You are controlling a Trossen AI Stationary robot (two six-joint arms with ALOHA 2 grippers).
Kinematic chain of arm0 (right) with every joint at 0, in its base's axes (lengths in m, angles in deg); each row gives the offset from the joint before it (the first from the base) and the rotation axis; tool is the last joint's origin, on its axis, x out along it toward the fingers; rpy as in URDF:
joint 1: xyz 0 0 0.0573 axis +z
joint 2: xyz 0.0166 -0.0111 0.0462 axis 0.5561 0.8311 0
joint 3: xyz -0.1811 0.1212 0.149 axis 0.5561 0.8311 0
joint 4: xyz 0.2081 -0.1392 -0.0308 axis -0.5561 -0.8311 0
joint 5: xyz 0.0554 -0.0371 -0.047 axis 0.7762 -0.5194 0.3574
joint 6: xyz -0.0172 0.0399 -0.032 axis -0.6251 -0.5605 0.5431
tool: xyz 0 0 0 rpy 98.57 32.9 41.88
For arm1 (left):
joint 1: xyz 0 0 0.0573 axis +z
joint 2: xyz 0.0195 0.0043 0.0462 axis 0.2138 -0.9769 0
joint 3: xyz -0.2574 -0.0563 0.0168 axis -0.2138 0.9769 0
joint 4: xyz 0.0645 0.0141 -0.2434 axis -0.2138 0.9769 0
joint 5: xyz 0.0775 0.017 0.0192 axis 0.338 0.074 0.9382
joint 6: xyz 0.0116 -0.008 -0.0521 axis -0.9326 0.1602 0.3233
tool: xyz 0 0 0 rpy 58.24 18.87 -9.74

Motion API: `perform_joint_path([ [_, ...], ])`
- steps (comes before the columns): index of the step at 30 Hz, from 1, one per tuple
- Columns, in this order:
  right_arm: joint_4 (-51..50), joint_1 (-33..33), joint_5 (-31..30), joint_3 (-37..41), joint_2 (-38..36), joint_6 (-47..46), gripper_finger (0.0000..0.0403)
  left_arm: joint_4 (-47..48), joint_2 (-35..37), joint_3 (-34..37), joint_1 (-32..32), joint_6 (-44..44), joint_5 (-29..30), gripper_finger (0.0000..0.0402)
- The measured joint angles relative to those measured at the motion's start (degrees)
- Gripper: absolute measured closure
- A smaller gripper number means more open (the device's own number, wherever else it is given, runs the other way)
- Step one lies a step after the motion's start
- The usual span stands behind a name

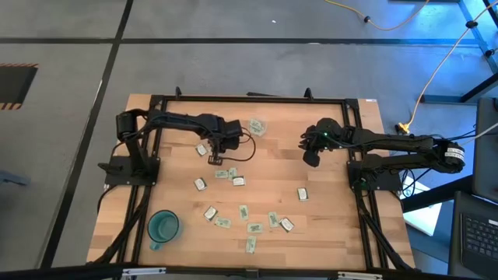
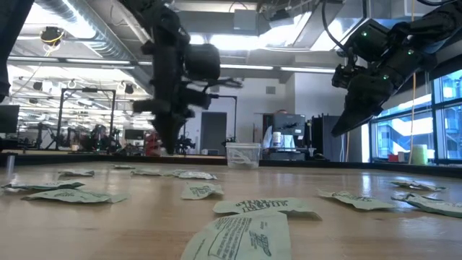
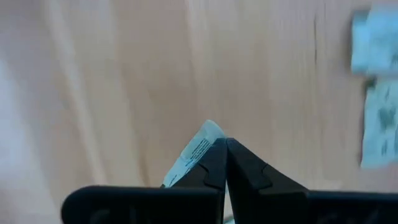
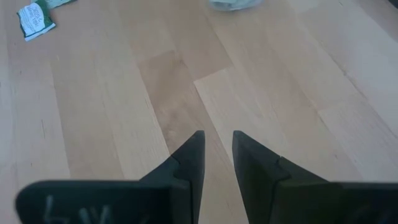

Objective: Pick and place items into bin
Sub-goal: Put the light green stevia packet into the transparent bin

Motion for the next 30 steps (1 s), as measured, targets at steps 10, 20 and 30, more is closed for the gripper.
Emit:
perform_joint_path([
  [10, 0.04, 0.02, 0.00, 0.00, 0.00, 0.02, 0.0316, -11.54, 0.15, -11.98, 1.10, -4.60, -4.34, 0.0400],
  [20, 0.39, 0.02, -0.02, 0.00, 0.00, 0.02, 0.0316, -13.81, -9.95, -22.25, 2.87, -8.83, -7.24, 0.0399],
  [30, -0.02, 0.02, 0.00, -0.02, 0.02, 0.02, 0.0316, -11.77, -19.31, -28.94, 6.17, -9.16, -5.26, 0.0400],
])
